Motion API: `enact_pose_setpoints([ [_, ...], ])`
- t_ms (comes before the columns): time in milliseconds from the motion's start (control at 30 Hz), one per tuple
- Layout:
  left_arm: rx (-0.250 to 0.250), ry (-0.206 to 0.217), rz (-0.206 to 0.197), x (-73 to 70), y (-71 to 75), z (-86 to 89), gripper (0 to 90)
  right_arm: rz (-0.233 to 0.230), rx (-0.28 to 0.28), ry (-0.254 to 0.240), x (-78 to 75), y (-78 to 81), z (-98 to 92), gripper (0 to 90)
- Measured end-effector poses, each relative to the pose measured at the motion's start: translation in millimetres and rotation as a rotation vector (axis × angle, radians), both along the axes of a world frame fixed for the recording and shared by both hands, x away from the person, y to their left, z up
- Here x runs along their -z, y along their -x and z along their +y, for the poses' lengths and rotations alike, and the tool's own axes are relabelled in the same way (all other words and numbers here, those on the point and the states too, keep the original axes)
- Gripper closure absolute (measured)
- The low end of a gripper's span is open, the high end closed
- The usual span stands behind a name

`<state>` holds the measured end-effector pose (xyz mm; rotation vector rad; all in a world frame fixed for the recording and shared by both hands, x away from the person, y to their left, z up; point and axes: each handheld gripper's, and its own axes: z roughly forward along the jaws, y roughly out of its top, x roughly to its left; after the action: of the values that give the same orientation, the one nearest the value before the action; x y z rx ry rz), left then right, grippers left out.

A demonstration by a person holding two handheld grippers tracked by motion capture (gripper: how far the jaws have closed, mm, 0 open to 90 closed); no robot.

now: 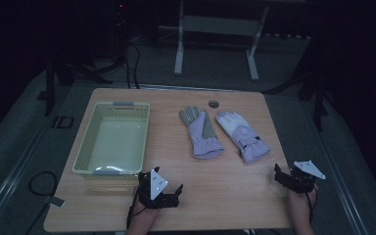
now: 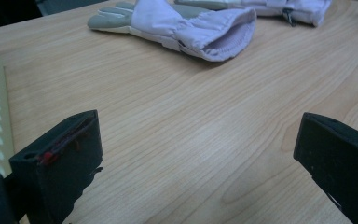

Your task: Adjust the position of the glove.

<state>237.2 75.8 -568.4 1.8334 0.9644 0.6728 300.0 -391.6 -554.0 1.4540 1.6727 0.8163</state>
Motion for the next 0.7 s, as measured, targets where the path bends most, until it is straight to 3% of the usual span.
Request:
enact_pose_setpoints([
  [367, -0.005, -0.018, 0.002, 0.1, -0.1, -2.0, 1.1, 0.008, 0.026, -0.006, -0.2, 0.1, -1.7, 11.1],
  [467, -0.001, -0.017, -0.001, 0.1, 0.3, -2.1, 1.1, 0.037, 0.053, -0.005, -2.4, -2.9, -3.0, 10.9],
  [500, 0.002, -0.019, 0.0, 0.1, 0.2, -2.1, 1.1, 0.05, 0.05, -0.029, -7.1, -3.3, -4.6, 10.9],
  [700, 0.005, -0.018, 0.004, 0.0, -0.3, -1.2, 1.1, 0.034, 0.053, -0.054, -30.5, -3.2, -7.5, 10.6],
])
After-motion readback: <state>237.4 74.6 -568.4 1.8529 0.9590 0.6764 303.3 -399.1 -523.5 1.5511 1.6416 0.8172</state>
